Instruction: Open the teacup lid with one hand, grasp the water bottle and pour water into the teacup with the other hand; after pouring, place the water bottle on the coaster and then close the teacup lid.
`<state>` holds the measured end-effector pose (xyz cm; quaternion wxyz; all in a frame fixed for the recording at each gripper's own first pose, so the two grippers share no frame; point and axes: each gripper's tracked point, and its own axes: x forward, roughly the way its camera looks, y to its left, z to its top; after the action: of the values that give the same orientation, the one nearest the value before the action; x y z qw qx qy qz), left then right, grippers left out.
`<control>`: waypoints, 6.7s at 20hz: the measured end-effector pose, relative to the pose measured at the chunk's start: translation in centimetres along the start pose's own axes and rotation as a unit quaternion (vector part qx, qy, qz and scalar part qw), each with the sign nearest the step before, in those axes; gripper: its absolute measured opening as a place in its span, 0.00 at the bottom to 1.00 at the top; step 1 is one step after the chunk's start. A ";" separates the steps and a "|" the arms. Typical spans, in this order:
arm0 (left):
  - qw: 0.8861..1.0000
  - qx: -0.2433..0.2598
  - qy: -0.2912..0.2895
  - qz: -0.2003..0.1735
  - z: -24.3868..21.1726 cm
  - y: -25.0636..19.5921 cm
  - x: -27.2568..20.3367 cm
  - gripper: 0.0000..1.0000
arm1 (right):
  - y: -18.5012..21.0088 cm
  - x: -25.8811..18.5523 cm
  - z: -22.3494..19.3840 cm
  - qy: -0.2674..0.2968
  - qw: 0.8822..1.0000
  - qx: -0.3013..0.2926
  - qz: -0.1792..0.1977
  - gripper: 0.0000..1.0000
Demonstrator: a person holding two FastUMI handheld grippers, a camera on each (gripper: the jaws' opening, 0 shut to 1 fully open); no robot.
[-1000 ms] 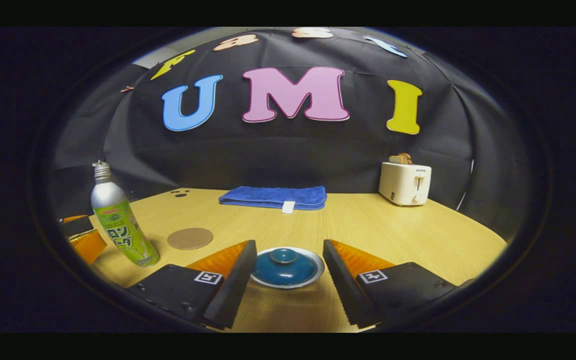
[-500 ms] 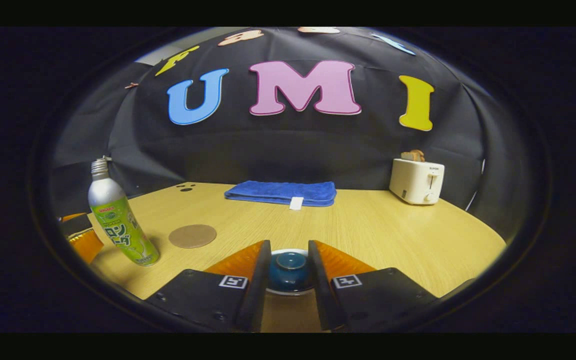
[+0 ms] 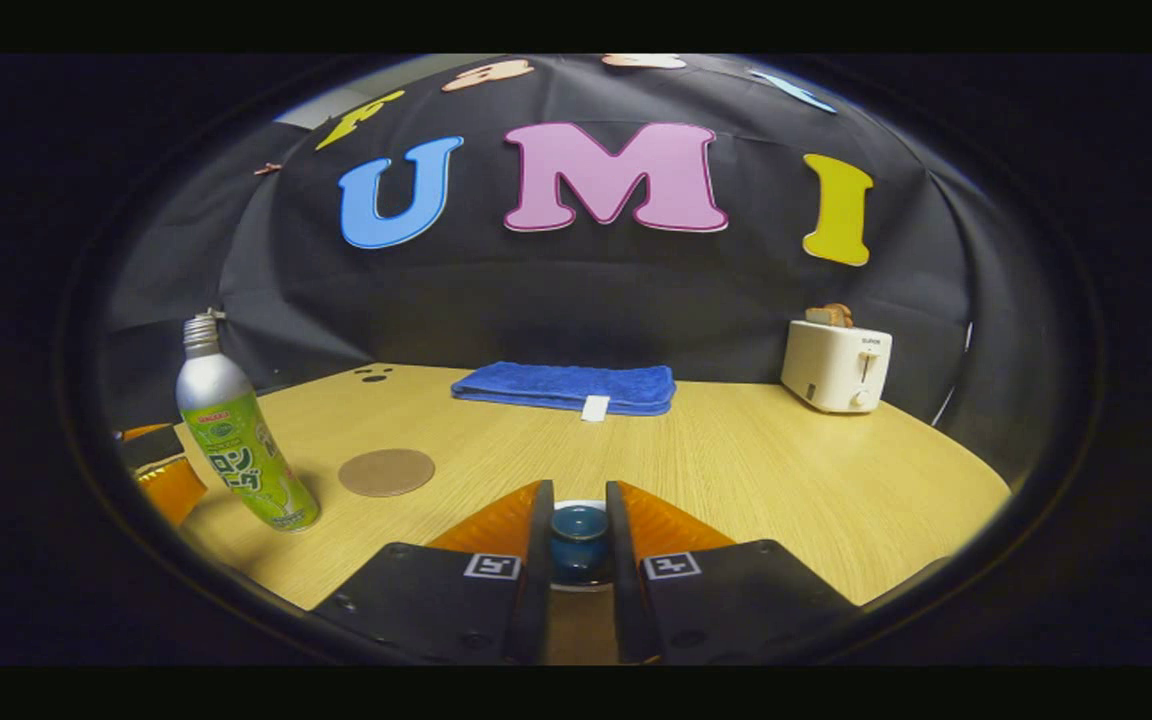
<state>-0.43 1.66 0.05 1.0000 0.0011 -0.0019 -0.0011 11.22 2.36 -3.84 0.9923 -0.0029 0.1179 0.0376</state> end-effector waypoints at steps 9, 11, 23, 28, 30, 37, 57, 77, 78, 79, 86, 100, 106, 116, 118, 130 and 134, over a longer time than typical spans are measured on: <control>1.000 -0.001 0.002 0.017 0.1 0.7 0.4 0.98 | -0.4 -2.4 2.8 -0.037 0.999 0.008 0.007 0.31; 1.000 0.000 0.004 0.025 0.0 1.0 1.3 0.98 | -1.0 -3.7 4.6 -0.058 0.998 0.012 0.007 0.27; 1.000 0.000 0.002 0.020 0.0 0.9 4.9 0.98 | -6.0 -8.0 3.1 -0.060 0.997 0.046 -0.005 0.31; 1.000 0.000 0.003 0.016 -0.1 0.9 6.3 0.98 | -8.0 -8.4 0.2 -0.047 0.996 0.068 -0.020 0.27; 1.000 0.000 0.003 0.017 0.1 1.0 7.3 0.98 | -8.3 -8.3 -0.3 -0.045 0.996 0.072 -0.021 0.22; 1.000 0.002 0.004 0.031 0.1 1.5 7.9 0.84 | -8.9 -8.7 0.8 -0.083 0.994 0.067 -0.027 0.27; 0.901 0.425 0.023 -0.082 1.6 -5.9 11.9 0.80 | -10.2 -8.5 1.4 -0.116 0.992 0.015 -0.038 0.31; 0.662 0.724 0.029 -0.195 -1.8 -11.9 13.6 0.79 | -11.1 -8.7 1.4 -0.116 0.993 0.014 -0.026 0.31; 0.652 0.732 0.030 -0.196 -1.7 -11.8 13.7 0.79 | -11.6 -8.7 1.4 -0.116 0.993 0.014 -0.029 0.31; 0.643 0.740 0.030 -0.196 -1.7 -11.8 13.9 0.79 | -12.0 -8.8 1.3 -0.116 0.993 0.014 -0.032 0.31; 0.579 0.788 0.032 -0.205 -1.7 -12.1 13.8 0.80 | -13.4 -9.4 1.2 -0.117 0.992 0.015 -0.041 0.31; 0.494 0.845 0.041 -0.202 -1.0 -11.8 14.2 0.79 | -13.4 -9.4 1.2 -0.117 0.992 0.016 -0.040 0.31; 0.467 0.861 0.048 -0.199 -0.9 -11.5 14.2 0.80 | -13.4 -9.4 1.1 -0.117 0.992 0.016 -0.040 0.31; 0.405 0.893 0.042 -0.188 -0.4 -11.7 14.0 0.80 | -13.4 -9.3 1.1 -0.117 0.992 0.016 -0.041 0.31; 0.392 0.900 0.042 -0.185 -0.2 -11.7 14.2 0.80 | -13.3 -9.3 1.1 -0.117 0.992 0.016 -0.041 0.31; 0.348 0.921 0.038 -0.171 -0.1 -12.0 13.8 0.80 | -13.2 -9.3 1.0 -0.117 0.992 0.016 -0.038 0.31; 0.342 0.923 0.045 -0.172 -0.1 -11.9 13.7 0.80 | -13.2 -9.3 1.1 -0.117 0.992 0.016 -0.038 0.31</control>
<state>13.20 -10.28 -0.04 0.3405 0.9236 0.0432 -0.1708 3.43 -11.44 -0.67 0.9999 0.0124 0.0016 -0.0019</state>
